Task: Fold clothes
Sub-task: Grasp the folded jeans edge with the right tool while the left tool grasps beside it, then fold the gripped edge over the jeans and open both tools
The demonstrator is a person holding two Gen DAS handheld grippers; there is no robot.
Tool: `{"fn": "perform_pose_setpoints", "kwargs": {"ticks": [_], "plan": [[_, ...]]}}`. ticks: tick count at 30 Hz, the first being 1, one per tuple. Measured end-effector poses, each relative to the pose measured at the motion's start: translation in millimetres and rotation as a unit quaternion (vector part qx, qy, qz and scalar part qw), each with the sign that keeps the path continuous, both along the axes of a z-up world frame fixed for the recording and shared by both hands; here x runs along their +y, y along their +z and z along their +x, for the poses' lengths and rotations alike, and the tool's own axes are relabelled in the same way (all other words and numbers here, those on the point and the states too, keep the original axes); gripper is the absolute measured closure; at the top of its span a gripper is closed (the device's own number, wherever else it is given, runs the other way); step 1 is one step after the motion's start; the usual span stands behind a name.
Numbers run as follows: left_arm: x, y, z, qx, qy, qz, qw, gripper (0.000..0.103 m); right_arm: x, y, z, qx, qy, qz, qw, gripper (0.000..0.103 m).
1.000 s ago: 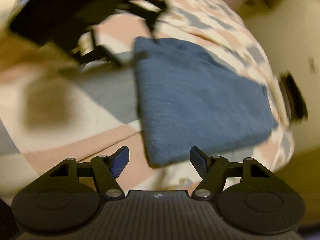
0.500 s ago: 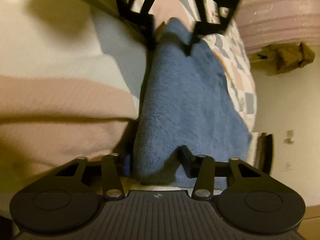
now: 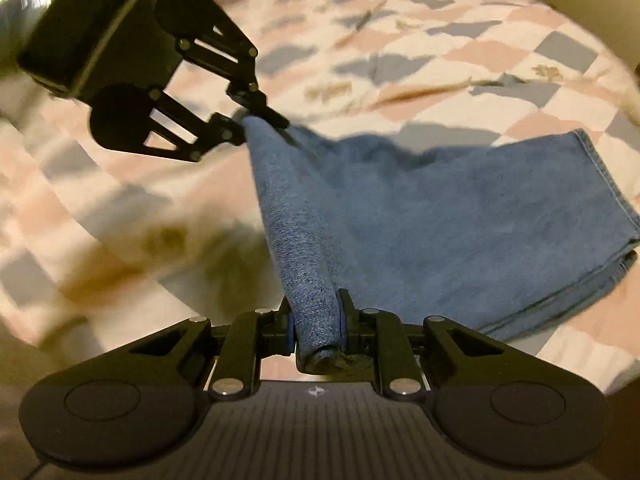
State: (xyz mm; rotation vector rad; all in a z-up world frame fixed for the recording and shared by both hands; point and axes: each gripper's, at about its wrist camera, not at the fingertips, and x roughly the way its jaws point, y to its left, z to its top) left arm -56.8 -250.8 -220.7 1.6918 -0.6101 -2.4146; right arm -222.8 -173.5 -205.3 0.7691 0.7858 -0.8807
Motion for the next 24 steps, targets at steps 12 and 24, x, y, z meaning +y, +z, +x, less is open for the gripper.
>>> {"fn": "perform_pose_setpoints", "kwargs": {"ticks": [12, 24], "plan": [[-134, 54, -206, 0.122, 0.248, 0.018, 0.9610, 0.074, -150, -8, -235, -0.089, -0.081, 0.053, 0.991, 0.086], [-120, -15, -191, 0.158, 0.549, 0.158, 0.8056, 0.075, -192, -60, -287, -0.096, -0.054, 0.112, 0.988, 0.088]]}}
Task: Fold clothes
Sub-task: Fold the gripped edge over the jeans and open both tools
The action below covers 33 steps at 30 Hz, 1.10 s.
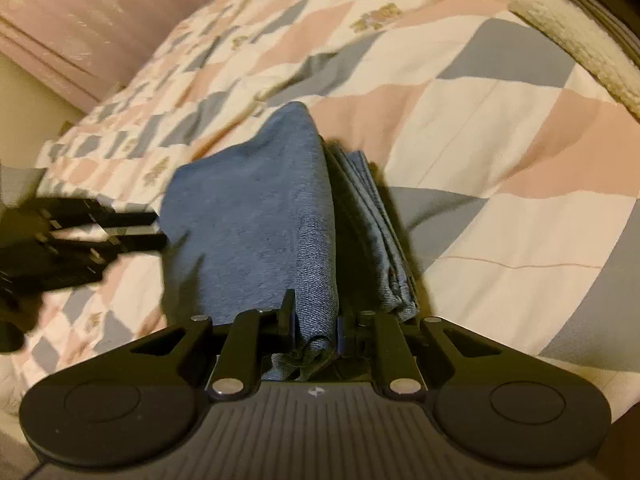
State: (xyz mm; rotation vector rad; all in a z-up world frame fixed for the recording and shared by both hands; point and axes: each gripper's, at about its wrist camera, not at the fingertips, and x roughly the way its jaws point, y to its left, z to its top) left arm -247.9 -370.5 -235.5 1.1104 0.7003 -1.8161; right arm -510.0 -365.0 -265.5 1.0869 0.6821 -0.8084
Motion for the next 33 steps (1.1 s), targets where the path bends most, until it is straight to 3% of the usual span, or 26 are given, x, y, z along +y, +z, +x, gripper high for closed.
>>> {"fn": "perform_pose_setpoints", "kwargs": {"ticks": [3, 10, 11, 12, 13, 14, 19, 20, 21, 22, 24, 26, 29, 31, 33], "plan": [[9, -8, 2, 0.008, 0.023, 0.017, 0.9996, 0.077, -3, -3, -14, 0.002, 0.004, 0.004, 1.000, 0.088], [17, -22, -16, -0.016, 0.012, 0.015, 0.9997, 0.076, -18, -29, -19, 0.020, -0.022, 0.031, 0.999, 0.088], [17, -23, -15, -0.014, 0.014, 0.016, 0.9997, 0.075, -18, -32, -20, 0.026, -0.028, 0.040, 0.998, 0.083], [17, -26, -15, -0.014, 0.016, 0.019, 0.9996, 0.075, -18, -34, -21, 0.057, -0.037, 0.045, 0.997, 0.060], [17, -30, -15, -0.018, 0.018, 0.021, 0.9995, 0.075, -17, -36, -22, 0.089, -0.045, 0.049, 0.994, 0.048], [17, -33, -15, -0.021, 0.020, 0.024, 0.9993, 0.075, -16, -31, -23, 0.119, -0.051, 0.038, 0.991, 0.045], [17, -36, -16, -0.015, 0.025, 0.026, 0.9992, 0.074, -6, 8, -3, 0.208, -0.061, -0.035, 0.976, 0.052], [17, -36, -16, -0.014, 0.025, 0.027, 0.9992, 0.074, -1, 15, 4, 0.226, -0.060, -0.064, 0.970, 0.059], [17, -36, -16, -0.010, 0.024, 0.027, 0.9993, 0.074, 6, 22, 11, 0.231, -0.058, -0.096, 0.967, 0.070], [17, -35, -15, -0.006, 0.022, 0.026, 0.9994, 0.074, 11, 24, 14, 0.206, -0.047, -0.104, 0.972, 0.072], [19, -35, -15, 0.001, 0.015, 0.023, 0.9996, 0.074, 20, 20, 22, 0.160, -0.011, -0.099, 0.982, 0.093], [21, -34, -12, 0.008, 0.012, 0.017, 0.9998, 0.074, 26, 2, 28, 0.188, 0.018, -0.079, 0.979, 0.101], [21, -26, -1, 0.016, 0.026, 0.008, 0.9995, 0.075, 23, -16, 18, 0.231, -0.019, -0.046, 0.972, 0.103], [21, -15, 10, 0.019, 0.038, -0.005, 0.9991, 0.075, 17, 3, 13, 0.201, -0.046, -0.060, 0.977, 0.099], [18, -5, 20, 0.022, 0.052, -0.018, 0.9982, 0.075, 4, 18, 26, 0.188, -0.026, -0.098, 0.977, 0.091]]}}
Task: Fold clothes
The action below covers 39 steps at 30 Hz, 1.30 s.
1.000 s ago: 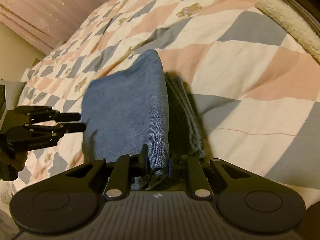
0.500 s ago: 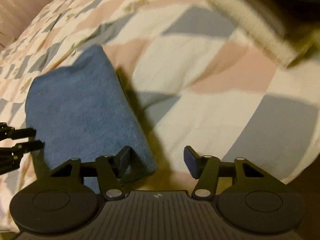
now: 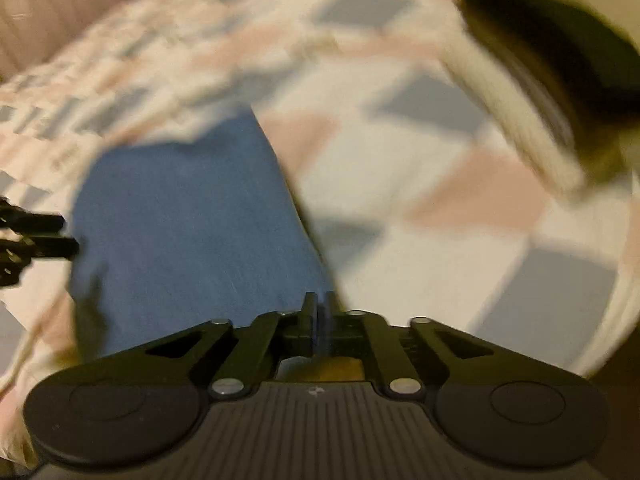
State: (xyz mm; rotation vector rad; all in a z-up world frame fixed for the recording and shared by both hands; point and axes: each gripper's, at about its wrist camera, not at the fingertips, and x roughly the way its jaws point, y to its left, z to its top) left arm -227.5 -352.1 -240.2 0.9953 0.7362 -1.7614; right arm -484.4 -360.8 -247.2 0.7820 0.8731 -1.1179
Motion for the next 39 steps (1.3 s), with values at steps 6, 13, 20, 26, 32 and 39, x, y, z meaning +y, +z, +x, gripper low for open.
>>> {"fn": "perform_pose_setpoints", "kwargs": {"ticks": [6, 13, 20, 26, 32, 39], "plan": [[-29, -4, 8, -0.005, 0.092, -0.012, 0.9957, 0.075, -72, -8, 63, -0.028, 0.156, -0.048, 0.986, 0.092], [-60, -45, -5, -0.031, 0.205, 0.002, 0.9783, 0.075, -138, -73, 67, -0.043, 0.251, -0.012, 0.967, 0.103], [-57, -27, -22, -0.068, 0.272, 0.022, 0.9597, 0.075, -147, -53, 48, -0.097, 0.223, 0.030, 0.970, 0.103], [-42, -2, -32, -0.066, 0.313, 0.026, 0.9471, 0.075, -126, -17, 39, -0.098, 0.277, 0.011, 0.956, 0.091], [-23, 5, -47, -0.052, 0.320, 0.024, 0.9458, 0.074, -81, -8, 26, -0.060, 0.350, -0.011, 0.935, 0.092], [16, -35, -69, -0.061, 0.325, 0.075, 0.9408, 0.075, -70, -58, 25, 0.009, 0.344, 0.041, 0.938, 0.095]]}}
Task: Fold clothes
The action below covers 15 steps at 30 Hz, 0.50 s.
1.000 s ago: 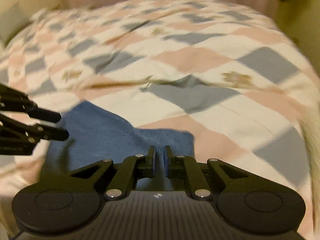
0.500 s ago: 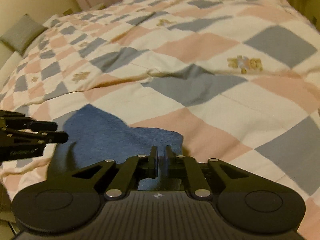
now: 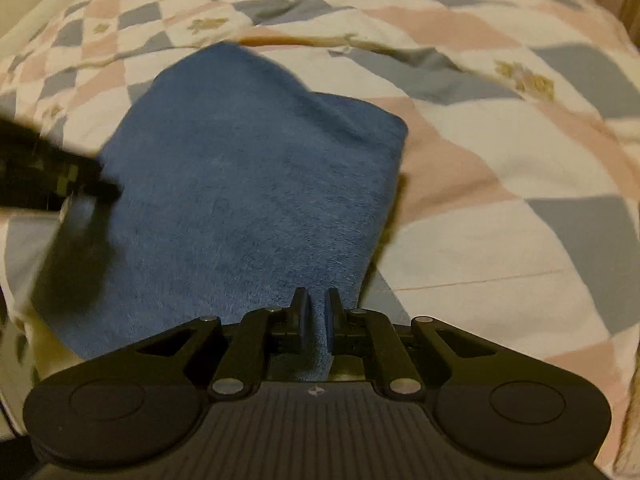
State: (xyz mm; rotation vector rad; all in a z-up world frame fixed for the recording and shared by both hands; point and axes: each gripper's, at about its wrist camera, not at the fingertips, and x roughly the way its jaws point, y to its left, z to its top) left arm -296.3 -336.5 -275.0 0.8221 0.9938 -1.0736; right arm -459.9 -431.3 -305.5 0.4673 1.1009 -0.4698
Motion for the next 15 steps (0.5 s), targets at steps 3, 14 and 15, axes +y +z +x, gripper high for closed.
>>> {"fn": "perform_pose_setpoints", "kwargs": {"ticks": [3, 14, 15], "plan": [[11, 12, -3, 0.015, 0.012, -0.010, 0.9998, 0.075, 6, 21, -4, -0.016, -0.009, -0.002, 1.000, 0.093], [51, 2, -43, 0.031, 0.002, -0.009, 0.9995, 0.075, 57, 16, -20, 0.010, 0.028, -0.012, 0.999, 0.094], [55, 6, -45, 0.031, 0.003, -0.013, 0.9994, 0.075, 57, 24, -22, -0.002, 0.019, -0.011, 1.000, 0.093]]}}
